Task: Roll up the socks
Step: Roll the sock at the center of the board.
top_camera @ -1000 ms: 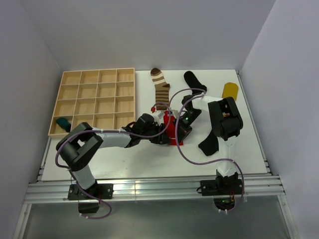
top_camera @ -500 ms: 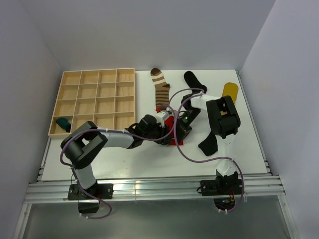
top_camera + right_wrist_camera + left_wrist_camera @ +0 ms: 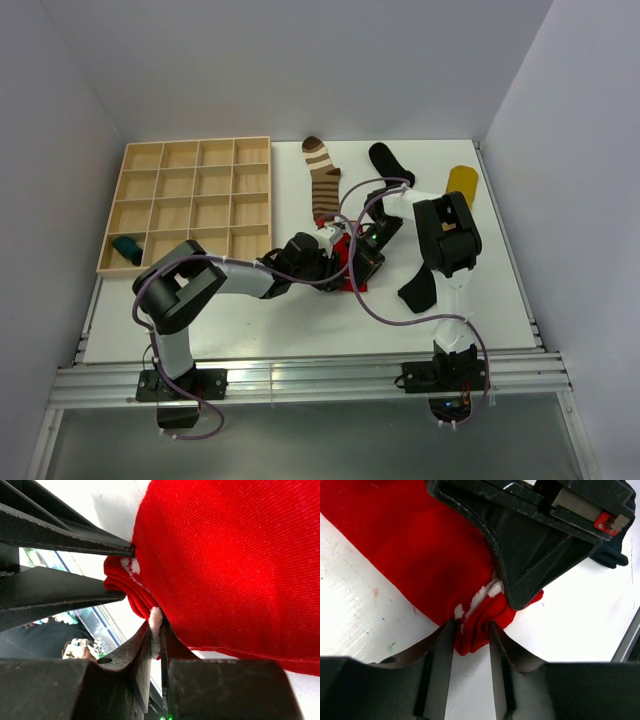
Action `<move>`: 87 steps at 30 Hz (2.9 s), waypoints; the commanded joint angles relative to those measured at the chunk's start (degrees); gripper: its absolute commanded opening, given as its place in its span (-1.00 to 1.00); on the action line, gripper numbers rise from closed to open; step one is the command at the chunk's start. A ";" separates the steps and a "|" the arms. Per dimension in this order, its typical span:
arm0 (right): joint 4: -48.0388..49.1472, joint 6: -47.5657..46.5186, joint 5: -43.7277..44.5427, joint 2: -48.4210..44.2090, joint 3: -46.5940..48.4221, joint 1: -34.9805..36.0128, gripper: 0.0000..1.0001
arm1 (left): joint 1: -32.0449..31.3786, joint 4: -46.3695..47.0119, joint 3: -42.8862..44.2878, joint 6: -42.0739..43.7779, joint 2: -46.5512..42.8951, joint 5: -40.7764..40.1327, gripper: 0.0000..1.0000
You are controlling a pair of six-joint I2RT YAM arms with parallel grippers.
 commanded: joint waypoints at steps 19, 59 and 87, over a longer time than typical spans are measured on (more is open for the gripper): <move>17.53 2.56 6.61 -12.30 -10.96 -0.77 -0.28 | 3.33 -13.03 -0.30 -10.98 0.55 11.63 -0.99; 49.70 -8.86 24.71 -54.50 -45.68 30.60 -0.09 | 12.38 -35.99 3.91 -7.56 4.85 28.33 -0.99; 55.49 -7.63 40.27 -44.13 -44.18 40.89 -0.17 | 12.64 -37.92 5.32 -4.74 5.47 29.74 -0.99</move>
